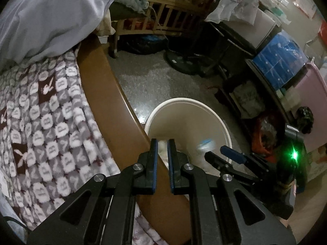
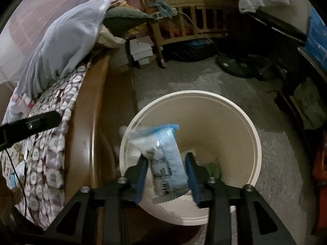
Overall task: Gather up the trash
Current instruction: 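Open both tools to drop the packet and bear into the bucket, then bring both open tools back over the trash on the blanket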
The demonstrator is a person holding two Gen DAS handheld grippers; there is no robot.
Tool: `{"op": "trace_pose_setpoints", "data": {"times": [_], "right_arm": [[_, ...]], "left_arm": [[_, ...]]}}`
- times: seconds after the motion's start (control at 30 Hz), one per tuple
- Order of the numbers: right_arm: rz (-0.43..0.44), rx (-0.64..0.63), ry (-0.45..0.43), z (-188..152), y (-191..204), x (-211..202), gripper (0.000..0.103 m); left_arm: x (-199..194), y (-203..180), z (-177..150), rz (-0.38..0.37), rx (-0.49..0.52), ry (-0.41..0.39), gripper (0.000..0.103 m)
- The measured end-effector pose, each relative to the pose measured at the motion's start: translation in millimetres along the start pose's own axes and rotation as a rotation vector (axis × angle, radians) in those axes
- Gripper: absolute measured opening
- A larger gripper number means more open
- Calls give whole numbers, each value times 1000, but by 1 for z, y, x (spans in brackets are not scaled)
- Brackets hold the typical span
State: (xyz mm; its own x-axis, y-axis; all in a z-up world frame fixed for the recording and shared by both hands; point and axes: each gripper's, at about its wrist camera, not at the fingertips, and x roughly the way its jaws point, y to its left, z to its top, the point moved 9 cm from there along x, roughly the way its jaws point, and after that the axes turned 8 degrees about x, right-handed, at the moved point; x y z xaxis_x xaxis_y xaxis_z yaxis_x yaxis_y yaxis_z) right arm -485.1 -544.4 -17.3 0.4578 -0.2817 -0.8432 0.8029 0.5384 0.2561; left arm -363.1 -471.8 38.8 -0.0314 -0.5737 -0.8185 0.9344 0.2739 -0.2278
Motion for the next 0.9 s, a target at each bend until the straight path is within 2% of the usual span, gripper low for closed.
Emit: {"op": "trace_pose_setpoints", "data": {"times": [0.17, 0.23, 0.3, 0.47, 0.63, 0.7, 0.77, 0.9], "right_arm": [[-9, 8, 11, 0, 0, 3, 45], [-6, 12, 15, -1, 0, 4, 45], [-5, 13, 19, -2, 2, 5, 45], [-1, -7, 28, -6, 14, 4, 46], [-2, -16, 23, -8, 25, 1, 48], [-2, -24, 19, -9, 30, 0, 52], [-2, -36, 13, -9, 37, -2, 57], [11, -65, 7, -11, 56, -6, 57]], "left_arm": [[-3, 4, -5, 23, 13, 3, 9], [-4, 6, -9, 36, 13, 6, 15], [-5, 8, -12, 41, 4, 9, 26], [-12, 20, -18, 59, -24, 4, 36], [-22, 33, -22, 82, -41, -6, 40], [-27, 40, -26, 89, -65, -4, 49], [-33, 48, -29, 98, -86, -3, 51], [-50, 64, -35, 151, -100, -13, 51]]}}
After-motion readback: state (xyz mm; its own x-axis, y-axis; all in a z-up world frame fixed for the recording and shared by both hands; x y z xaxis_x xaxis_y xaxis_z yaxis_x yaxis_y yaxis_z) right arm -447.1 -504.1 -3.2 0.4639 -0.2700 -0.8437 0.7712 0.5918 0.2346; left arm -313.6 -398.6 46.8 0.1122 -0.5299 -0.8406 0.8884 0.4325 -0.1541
